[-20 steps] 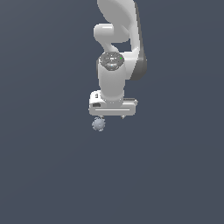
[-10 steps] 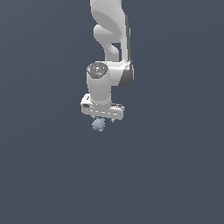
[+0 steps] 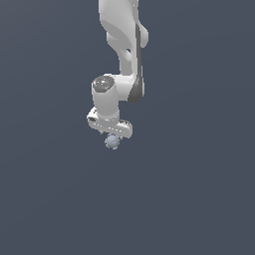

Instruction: Pick up the object and move it to a goal position.

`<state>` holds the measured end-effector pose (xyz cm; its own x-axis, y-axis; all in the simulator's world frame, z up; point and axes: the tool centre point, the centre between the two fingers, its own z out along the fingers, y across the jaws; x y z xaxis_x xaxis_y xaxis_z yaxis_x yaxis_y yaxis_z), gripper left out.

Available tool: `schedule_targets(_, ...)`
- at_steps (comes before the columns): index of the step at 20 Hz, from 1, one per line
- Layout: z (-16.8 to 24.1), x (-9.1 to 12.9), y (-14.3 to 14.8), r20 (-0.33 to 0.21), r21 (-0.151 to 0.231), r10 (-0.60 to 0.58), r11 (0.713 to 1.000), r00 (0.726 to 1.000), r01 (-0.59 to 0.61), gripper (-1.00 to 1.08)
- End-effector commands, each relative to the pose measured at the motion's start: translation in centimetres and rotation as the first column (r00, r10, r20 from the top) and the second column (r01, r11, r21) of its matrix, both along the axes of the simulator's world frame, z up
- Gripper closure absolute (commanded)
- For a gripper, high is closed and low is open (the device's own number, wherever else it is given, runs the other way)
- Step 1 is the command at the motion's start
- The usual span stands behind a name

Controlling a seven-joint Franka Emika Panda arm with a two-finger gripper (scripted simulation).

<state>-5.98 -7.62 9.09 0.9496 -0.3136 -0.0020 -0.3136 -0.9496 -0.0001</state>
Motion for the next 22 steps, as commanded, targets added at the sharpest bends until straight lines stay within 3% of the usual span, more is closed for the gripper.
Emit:
schedule_targets(1,-0.1,-0.1,-0.2,0.002,-0.001,-0.008,1.000,1.000,0.008,-0.92)
schedule_targets(20,-5.2,-0.2,-0.2,0.002,-0.001,-0.008,1.000,1.000,0.008,-0.92)
schedule_targets(21,-5.2,-0.2,-0.2,0.002,-0.001,-0.008,1.000,1.000,0.008,1.08)
schedule_targets(22,-5.2,-0.2,-0.2,0.002,-0.001,-0.008,1.000,1.000,0.008,1.08)
